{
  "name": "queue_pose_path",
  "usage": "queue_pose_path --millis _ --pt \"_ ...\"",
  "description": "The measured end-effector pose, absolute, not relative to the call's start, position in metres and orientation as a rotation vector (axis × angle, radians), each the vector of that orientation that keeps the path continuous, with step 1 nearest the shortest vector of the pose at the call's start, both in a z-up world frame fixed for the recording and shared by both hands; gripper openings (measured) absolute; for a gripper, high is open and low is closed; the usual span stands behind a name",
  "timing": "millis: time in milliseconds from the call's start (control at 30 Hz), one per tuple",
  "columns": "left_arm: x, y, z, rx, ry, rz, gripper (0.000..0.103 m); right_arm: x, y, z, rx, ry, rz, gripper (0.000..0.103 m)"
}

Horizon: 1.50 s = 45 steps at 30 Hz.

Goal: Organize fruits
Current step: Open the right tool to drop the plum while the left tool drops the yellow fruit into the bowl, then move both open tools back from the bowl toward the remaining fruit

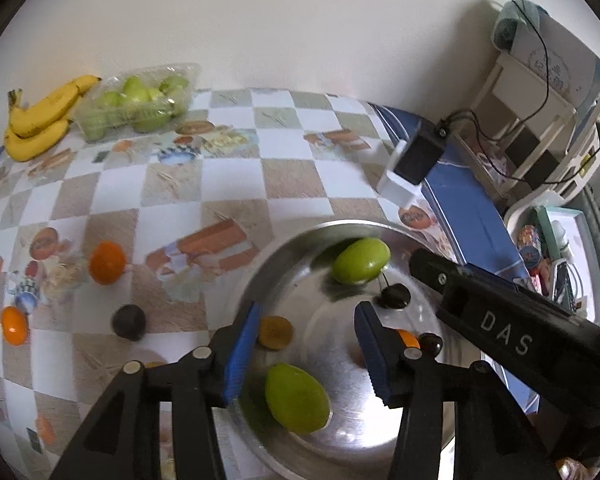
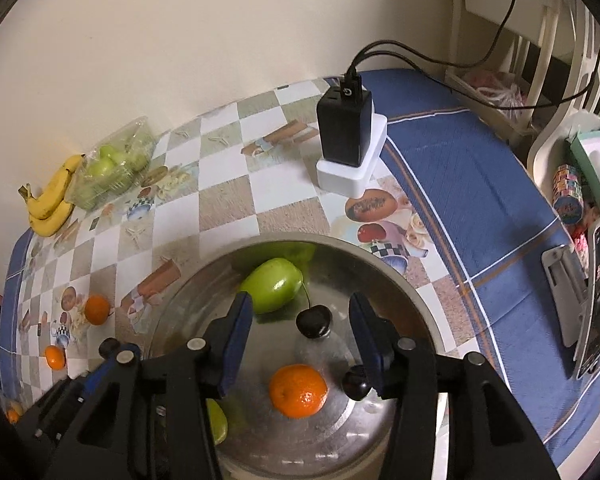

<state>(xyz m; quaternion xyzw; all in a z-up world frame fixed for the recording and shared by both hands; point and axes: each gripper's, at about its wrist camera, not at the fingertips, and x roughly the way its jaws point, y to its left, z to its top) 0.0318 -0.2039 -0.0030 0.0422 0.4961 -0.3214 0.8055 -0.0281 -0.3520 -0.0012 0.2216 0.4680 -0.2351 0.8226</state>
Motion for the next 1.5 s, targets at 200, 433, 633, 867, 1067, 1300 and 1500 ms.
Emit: queue_pose_path --millis 200,433,633,867,1067,1300,1500 --pt "0.045 -0.181 0.001 0.064 1.075 -0.585 0.058 -0.028 -0.352 -0.006 0.485 1.012 -0.501 0.052" --pt "0.069 -0.141 -0.013 -0.012 1.148 -0.410 0.059 -0.027 -0.348 -0.010 0.476 1.035 -0.499 0.051" --pt "0.087 -0.106 -0.023 -0.105 1.196 -0.312 0.060 -0.022 -0.338 -0.014 0.452 1.059 -0.475 0.051" --pt "0.096 -0.082 -0.023 -0.155 1.202 -0.250 0.061 -0.013 -0.320 -0.014 0.417 1.077 -0.424 0.051" --pt "0.098 -0.076 -0.031 -0.164 1.235 -0.217 0.073 -0.009 -0.314 -0.022 0.420 1.094 -0.413 0.083" --pt "0.099 -0.072 -0.035 -0.158 1.239 -0.181 0.094 -0.008 -0.312 -0.031 0.420 1.114 -0.411 0.092" --pt "0.100 -0.065 -0.036 -0.150 1.225 -0.135 0.103 -0.007 -0.310 -0.032 0.414 1.114 -0.406 0.098"
